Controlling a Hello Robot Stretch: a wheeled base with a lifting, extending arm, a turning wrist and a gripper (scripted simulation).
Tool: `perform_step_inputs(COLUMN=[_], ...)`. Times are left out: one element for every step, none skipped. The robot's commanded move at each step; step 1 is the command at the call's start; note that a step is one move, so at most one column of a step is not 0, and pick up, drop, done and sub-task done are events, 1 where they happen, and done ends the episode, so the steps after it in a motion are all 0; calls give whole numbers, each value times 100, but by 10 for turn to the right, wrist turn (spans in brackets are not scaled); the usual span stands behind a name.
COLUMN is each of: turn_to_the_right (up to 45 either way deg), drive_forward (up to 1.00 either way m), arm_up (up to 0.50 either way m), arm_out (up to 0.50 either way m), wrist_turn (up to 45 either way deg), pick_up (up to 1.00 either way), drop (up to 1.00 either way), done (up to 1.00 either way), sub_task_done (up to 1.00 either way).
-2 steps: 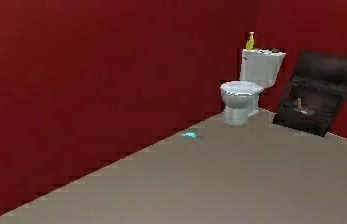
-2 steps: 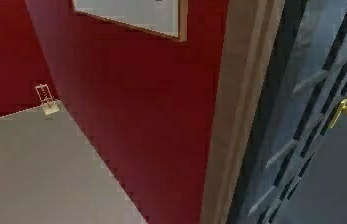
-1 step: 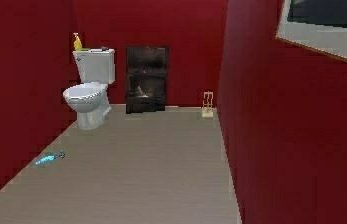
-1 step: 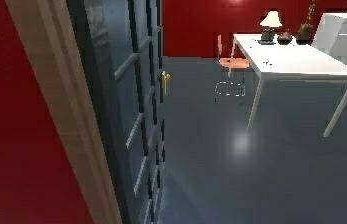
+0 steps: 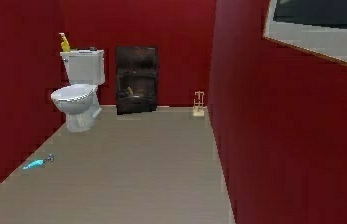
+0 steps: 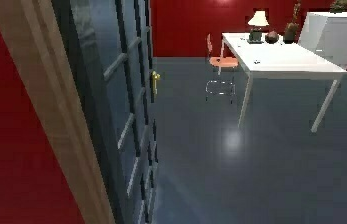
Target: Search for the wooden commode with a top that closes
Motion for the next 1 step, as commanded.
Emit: perform_step_inputs(turn_to_the_right=[-450], drive_forward=[0], arm_up=[0], arm_out=[0], wrist_turn=[0], pick_up=[0], drop=[0], done=[0], sub_task_done=[0])
